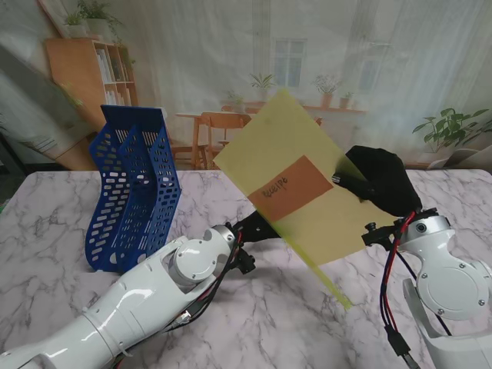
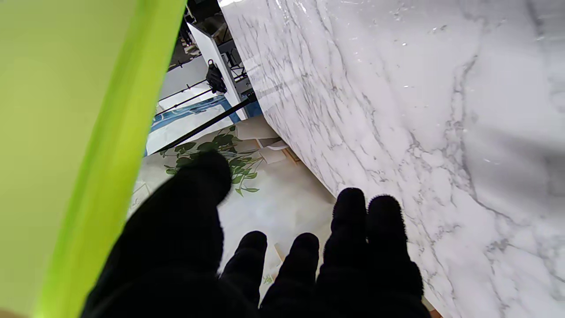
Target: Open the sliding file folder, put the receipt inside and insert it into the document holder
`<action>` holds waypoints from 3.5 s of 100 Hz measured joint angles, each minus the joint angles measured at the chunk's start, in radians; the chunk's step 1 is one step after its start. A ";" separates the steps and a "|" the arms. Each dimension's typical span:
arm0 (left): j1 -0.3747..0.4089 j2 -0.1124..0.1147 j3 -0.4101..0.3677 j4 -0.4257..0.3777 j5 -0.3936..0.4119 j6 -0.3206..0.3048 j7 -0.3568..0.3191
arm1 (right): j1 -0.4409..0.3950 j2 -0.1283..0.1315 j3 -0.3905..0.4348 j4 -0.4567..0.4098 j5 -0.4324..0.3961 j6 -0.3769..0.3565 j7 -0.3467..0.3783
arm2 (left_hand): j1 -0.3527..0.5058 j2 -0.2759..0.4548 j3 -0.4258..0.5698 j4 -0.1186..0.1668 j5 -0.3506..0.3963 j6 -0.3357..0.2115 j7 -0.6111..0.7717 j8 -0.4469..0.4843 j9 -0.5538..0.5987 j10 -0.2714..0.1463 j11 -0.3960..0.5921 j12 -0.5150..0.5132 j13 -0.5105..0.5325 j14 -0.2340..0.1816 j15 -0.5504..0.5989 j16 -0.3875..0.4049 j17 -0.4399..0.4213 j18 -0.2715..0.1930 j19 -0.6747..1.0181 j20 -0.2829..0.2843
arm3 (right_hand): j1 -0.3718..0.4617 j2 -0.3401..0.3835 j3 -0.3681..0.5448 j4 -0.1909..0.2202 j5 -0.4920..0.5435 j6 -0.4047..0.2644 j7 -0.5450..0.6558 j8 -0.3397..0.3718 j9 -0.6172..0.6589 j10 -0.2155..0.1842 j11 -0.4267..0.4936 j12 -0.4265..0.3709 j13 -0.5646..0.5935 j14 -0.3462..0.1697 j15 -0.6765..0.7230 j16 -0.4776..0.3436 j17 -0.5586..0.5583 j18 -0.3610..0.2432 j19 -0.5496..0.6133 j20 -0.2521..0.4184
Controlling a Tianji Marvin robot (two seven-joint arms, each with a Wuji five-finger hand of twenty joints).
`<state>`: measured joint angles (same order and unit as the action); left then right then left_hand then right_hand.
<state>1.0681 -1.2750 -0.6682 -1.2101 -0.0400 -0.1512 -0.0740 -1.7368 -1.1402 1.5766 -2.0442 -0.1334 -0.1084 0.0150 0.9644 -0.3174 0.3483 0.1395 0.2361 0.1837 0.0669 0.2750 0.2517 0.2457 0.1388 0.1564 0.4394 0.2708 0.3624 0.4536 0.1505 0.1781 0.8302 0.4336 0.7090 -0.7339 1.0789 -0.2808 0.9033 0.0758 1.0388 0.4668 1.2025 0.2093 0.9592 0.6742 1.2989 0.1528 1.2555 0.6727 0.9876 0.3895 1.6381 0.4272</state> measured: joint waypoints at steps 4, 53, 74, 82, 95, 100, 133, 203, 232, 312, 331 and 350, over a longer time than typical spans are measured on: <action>0.000 0.002 0.000 0.004 0.007 0.001 -0.005 | 0.000 0.000 0.002 0.000 -0.001 0.000 -0.002 | 0.000 0.000 0.082 0.036 0.000 0.000 0.000 0.001 0.000 0.000 0.000 0.000 0.000 -0.001 0.000 0.000 0.000 -0.001 0.000 0.000 | 0.000 0.000 0.000 0.000 0.000 0.000 0.000 0.000 0.000 0.000 0.000 0.000 0.000 0.000 0.000 0.000 0.000 0.000 -0.002 0.000; 0.051 0.066 -0.040 -0.025 -0.020 -0.063 -0.118 | 0.001 -0.003 0.001 0.002 -0.026 0.003 -0.026 | -0.205 -0.213 -0.174 -0.164 -0.026 0.017 -0.033 -0.015 -0.025 -0.019 0.008 0.000 -0.026 -0.015 -0.024 -0.024 -0.026 -0.022 -0.012 -0.011 | 0.000 0.001 -0.001 0.000 0.000 0.000 0.000 0.000 0.000 0.000 0.000 0.001 0.000 0.000 0.000 0.000 0.000 0.000 -0.007 0.000; 0.061 0.051 -0.040 -0.023 -0.062 -0.074 -0.081 | 0.001 -0.003 0.001 0.000 -0.011 0.019 -0.014 | -0.219 -0.213 -0.174 -0.180 -0.026 0.010 -0.033 -0.015 -0.010 -0.055 0.010 0.001 -0.011 -0.021 -0.024 -0.024 -0.014 -0.022 -0.012 -0.011 | 0.000 0.009 -0.014 0.000 -0.001 0.000 0.000 0.000 0.000 0.000 0.000 0.001 0.000 0.000 0.000 0.000 0.000 0.000 -0.007 0.000; 0.058 0.039 -0.035 -0.019 -0.093 -0.070 -0.072 | 0.001 -0.003 0.001 -0.003 0.002 0.025 -0.005 | -0.219 -0.198 -0.173 -0.182 -0.025 -0.024 -0.033 -0.015 0.003 -0.083 0.013 0.001 -0.012 -0.022 -0.024 -0.024 -0.012 -0.022 -0.012 -0.011 | 0.000 0.009 -0.014 0.000 -0.001 0.000 0.000 0.000 0.000 0.000 0.000 0.002 0.000 0.000 0.000 0.000 0.000 0.000 -0.007 0.000; 0.049 0.022 -0.030 -0.015 -0.147 -0.063 -0.063 | 0.000 -0.002 0.001 -0.004 0.000 0.026 -0.003 | -0.160 -0.069 -0.301 -0.182 0.056 -0.147 0.045 0.014 0.064 -0.142 0.027 0.017 0.016 -0.027 -0.024 -0.025 0.002 -0.023 0.002 -0.011 | 0.000 0.010 -0.014 0.000 -0.001 0.000 0.000 0.000 0.000 0.000 0.000 0.003 0.000 0.000 0.000 0.000 0.000 0.000 -0.009 0.001; 0.048 0.016 -0.031 -0.019 -0.164 -0.058 -0.060 | 0.000 -0.002 0.000 -0.004 0.000 0.027 -0.003 | -0.126 -0.005 -0.305 -0.182 0.131 -0.176 0.103 0.041 0.117 -0.157 0.047 0.021 0.047 -0.033 -0.024 -0.025 0.019 -0.023 0.017 -0.011 | 0.000 0.010 -0.014 0.000 -0.001 0.000 0.000 0.000 0.000 0.000 0.000 0.003 0.000 0.000 0.000 0.000 -0.001 0.000 -0.009 0.001; 0.082 0.009 -0.068 -0.089 -0.118 -0.024 0.023 | -0.001 -0.003 0.000 -0.003 -0.001 0.029 -0.009 | 0.181 0.097 -0.354 -0.189 0.492 -0.051 0.482 0.166 0.692 -0.085 0.197 0.096 0.392 -0.072 0.131 -0.031 0.230 -0.013 0.205 0.039 | 0.000 0.018 -0.015 0.000 -0.001 0.000 0.000 0.000 0.000 0.000 0.000 0.003 0.000 0.000 -0.001 0.001 -0.002 0.000 -0.012 0.009; 0.201 0.098 -0.240 -0.281 0.021 -0.041 -0.055 | -0.046 -0.023 -0.004 0.072 0.051 0.012 -0.100 | 0.241 0.071 -0.335 -0.189 0.491 0.057 0.625 0.398 0.809 0.007 0.328 0.234 0.488 0.002 0.309 0.139 0.295 0.088 0.369 0.088 | 0.051 0.196 -0.125 0.000 -0.187 -0.003 0.051 0.076 -0.214 0.019 -0.086 -0.119 -0.095 0.045 -0.482 -0.153 -0.264 0.036 -0.202 0.023; 0.207 0.107 -0.256 -0.287 0.024 -0.004 -0.052 | -0.088 -0.013 0.018 0.106 0.226 0.018 0.046 | 0.229 0.046 -0.317 -0.189 0.504 0.080 0.630 0.408 0.839 0.019 0.352 0.247 0.524 0.016 0.340 0.150 0.325 0.113 0.397 0.104 | 0.063 0.233 -0.156 0.017 -0.247 0.001 0.117 0.065 -0.729 0.070 -0.282 -0.317 -0.622 0.124 -0.930 -0.338 -0.663 0.161 -0.554 -0.084; 0.106 0.124 -0.251 -0.278 0.036 0.079 -0.168 | -0.056 0.003 0.000 0.163 0.394 0.070 0.188 | 0.212 0.038 -0.267 -0.189 0.514 0.115 0.630 0.408 0.865 0.010 0.377 0.247 0.555 0.014 0.354 0.151 0.353 0.116 0.409 0.112 | -0.170 0.122 -0.471 0.124 -0.305 -0.069 -0.363 0.003 -0.569 -0.022 -0.270 -0.296 -0.587 0.144 -1.040 -0.405 -0.705 0.233 -0.729 -0.124; 0.090 0.136 -0.264 -0.298 0.036 0.087 -0.204 | -0.005 0.002 -0.027 0.161 0.373 0.128 0.150 | 0.212 0.038 -0.267 -0.189 0.514 0.118 0.630 0.408 0.865 0.009 0.375 0.235 0.555 0.014 0.354 0.151 0.353 0.116 0.409 0.112 | -0.009 0.082 -0.178 0.053 -0.163 -0.188 -0.010 0.001 -0.243 -0.035 -0.270 -0.332 -0.303 0.102 -0.912 -0.350 -0.457 0.218 -0.539 -0.089; 0.090 0.142 -0.275 -0.309 0.040 0.084 -0.206 | 0.016 0.002 -0.063 0.160 0.327 0.125 0.129 | 0.212 0.032 -0.266 -0.189 0.514 0.120 0.630 0.408 0.865 0.010 0.372 0.234 0.555 0.014 0.354 0.151 0.353 0.116 0.409 0.112 | 0.001 0.078 -0.122 0.037 -0.126 -0.188 -0.001 -0.067 0.002 -0.071 -0.277 -0.334 -0.104 0.031 -0.779 -0.291 -0.273 0.041 -0.362 -0.089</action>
<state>1.1579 -1.1327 -0.9432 -1.5191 -0.0002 -0.0674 -0.2804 -1.7207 -1.1382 1.5136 -1.8846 0.1936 0.0163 0.1440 1.1767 -0.2854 0.0821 -0.0492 0.7502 0.3038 0.6971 0.6830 1.1164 0.2554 0.5110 0.3904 0.9942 0.2845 0.7164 0.6042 0.5034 0.2937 1.2391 0.5460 0.7103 -0.6560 0.9567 -0.2436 0.7771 -0.1121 1.0383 0.3997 1.2042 0.1379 0.6817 0.3402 1.1948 0.1839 0.4765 0.3813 0.7145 0.4305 1.2760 0.3384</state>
